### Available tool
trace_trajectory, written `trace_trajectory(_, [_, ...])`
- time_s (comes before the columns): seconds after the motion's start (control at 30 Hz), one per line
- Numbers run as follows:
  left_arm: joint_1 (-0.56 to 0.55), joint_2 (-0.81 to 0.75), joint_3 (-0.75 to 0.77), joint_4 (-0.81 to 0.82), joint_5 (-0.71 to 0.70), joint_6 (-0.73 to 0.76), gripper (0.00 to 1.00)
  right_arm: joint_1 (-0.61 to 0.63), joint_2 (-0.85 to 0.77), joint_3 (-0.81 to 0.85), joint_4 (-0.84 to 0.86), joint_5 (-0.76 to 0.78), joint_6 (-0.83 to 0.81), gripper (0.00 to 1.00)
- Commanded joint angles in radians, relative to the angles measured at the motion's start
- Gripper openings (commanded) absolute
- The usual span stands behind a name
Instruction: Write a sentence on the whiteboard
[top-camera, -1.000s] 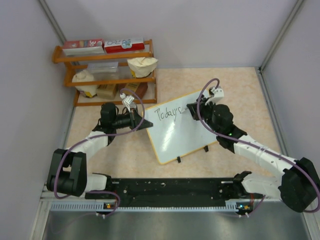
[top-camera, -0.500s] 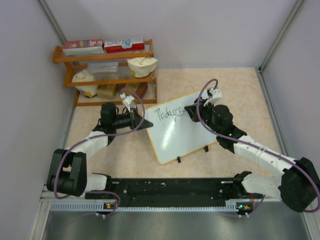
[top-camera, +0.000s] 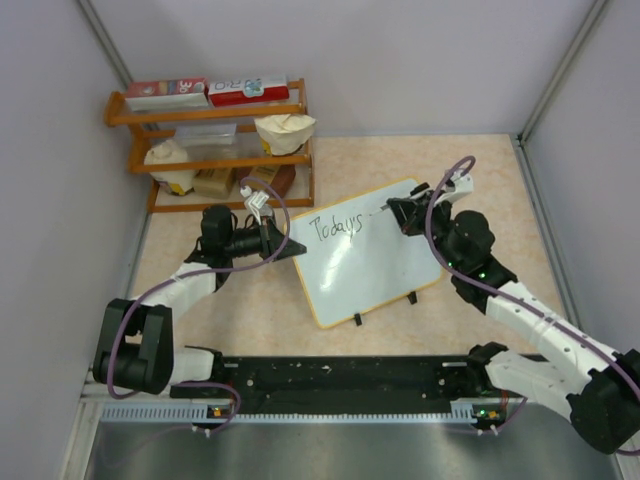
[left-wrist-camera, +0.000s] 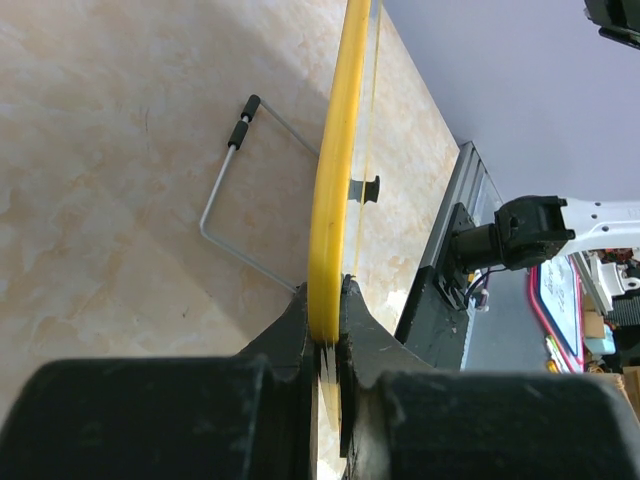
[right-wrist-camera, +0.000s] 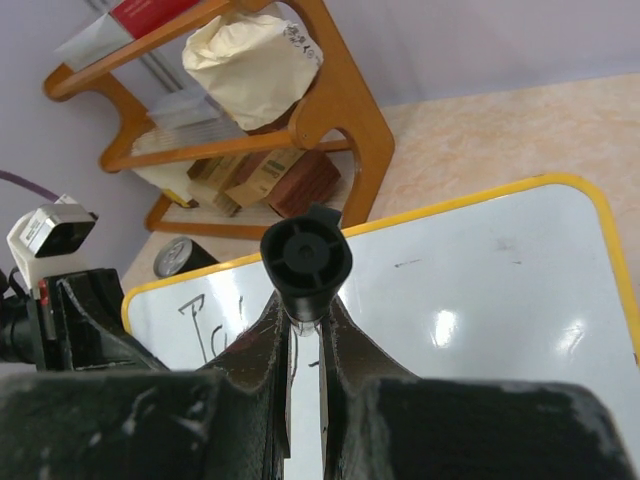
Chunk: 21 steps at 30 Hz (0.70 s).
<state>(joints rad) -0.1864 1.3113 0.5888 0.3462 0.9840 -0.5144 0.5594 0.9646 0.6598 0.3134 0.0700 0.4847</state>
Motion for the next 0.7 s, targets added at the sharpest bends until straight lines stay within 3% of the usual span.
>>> trace_trajectory(0.0, [-0.008, -0.004, -0.017, -0.069, -0.074, 0.166, 0.0, -0.052, 0.013, 0.037, 0.009, -0.041, 0.017, 0.0])
trace_trajectory(0.67, [-0.008, -0.017, -0.023, -0.082, -0.081, 0.175, 0.0, -0.108, 0.045, 0.043, -0.008, -0.036, 0.011, 0.0])
